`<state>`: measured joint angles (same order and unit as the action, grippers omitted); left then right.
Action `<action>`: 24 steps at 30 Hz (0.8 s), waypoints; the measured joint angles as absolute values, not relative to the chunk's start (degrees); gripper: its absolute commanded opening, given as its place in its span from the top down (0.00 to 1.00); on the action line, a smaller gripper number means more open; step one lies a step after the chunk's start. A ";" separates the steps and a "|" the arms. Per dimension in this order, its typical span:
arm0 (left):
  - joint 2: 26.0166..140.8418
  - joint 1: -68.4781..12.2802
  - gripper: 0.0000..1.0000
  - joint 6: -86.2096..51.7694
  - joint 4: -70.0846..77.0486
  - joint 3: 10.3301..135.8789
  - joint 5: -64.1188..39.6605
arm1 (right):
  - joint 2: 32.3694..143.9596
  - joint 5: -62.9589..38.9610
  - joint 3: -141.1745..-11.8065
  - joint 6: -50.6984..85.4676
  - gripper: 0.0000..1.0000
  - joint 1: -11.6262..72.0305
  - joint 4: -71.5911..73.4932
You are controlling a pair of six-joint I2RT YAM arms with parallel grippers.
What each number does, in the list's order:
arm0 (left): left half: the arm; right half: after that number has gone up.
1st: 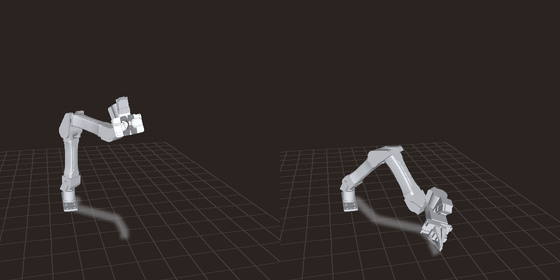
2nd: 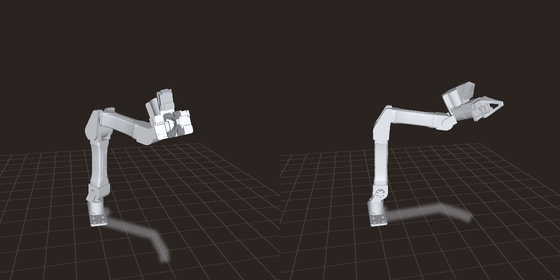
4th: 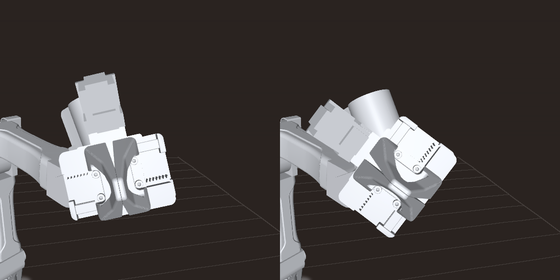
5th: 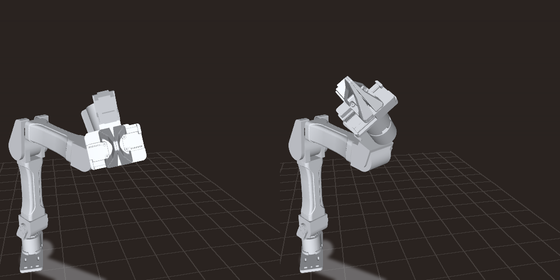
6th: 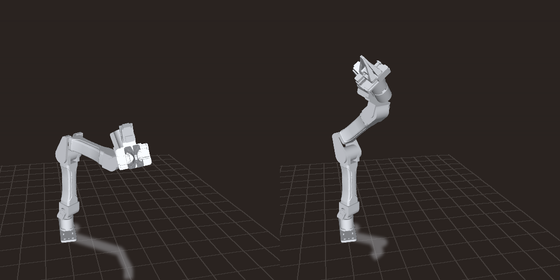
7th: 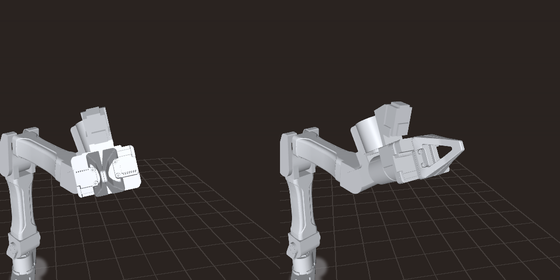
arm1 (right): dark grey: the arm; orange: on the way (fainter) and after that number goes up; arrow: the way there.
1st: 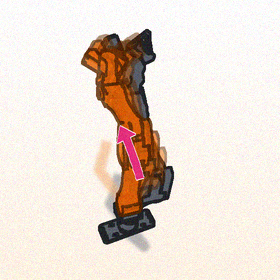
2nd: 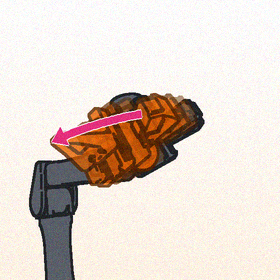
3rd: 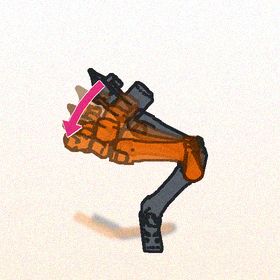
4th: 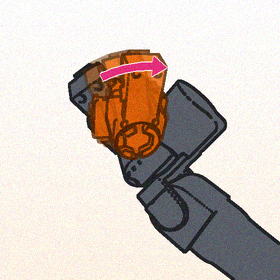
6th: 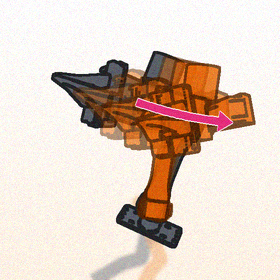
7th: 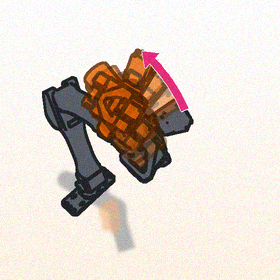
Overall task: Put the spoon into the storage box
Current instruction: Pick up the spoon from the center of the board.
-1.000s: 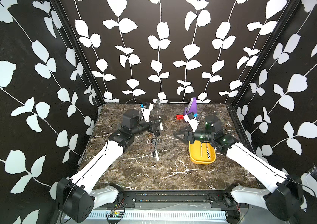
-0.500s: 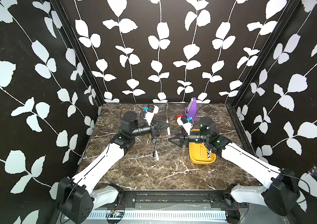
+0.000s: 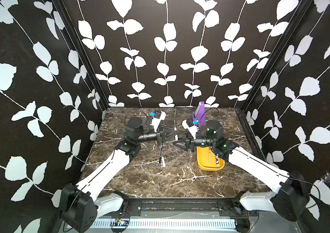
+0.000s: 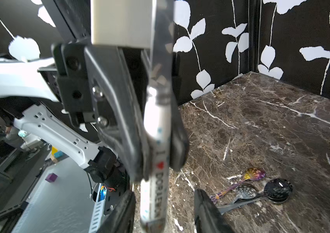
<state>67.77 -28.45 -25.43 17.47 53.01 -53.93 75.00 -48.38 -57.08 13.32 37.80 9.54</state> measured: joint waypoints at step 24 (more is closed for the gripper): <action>66.48 -28.40 0.21 -26.22 17.69 48.84 -50.15 | 76.55 -44.29 -57.39 16.05 1.00 37.87 6.28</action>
<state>66.48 -28.40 -26.22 17.69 48.84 -50.15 76.55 -44.29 -57.39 16.05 37.87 6.28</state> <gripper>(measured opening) 0.695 0.172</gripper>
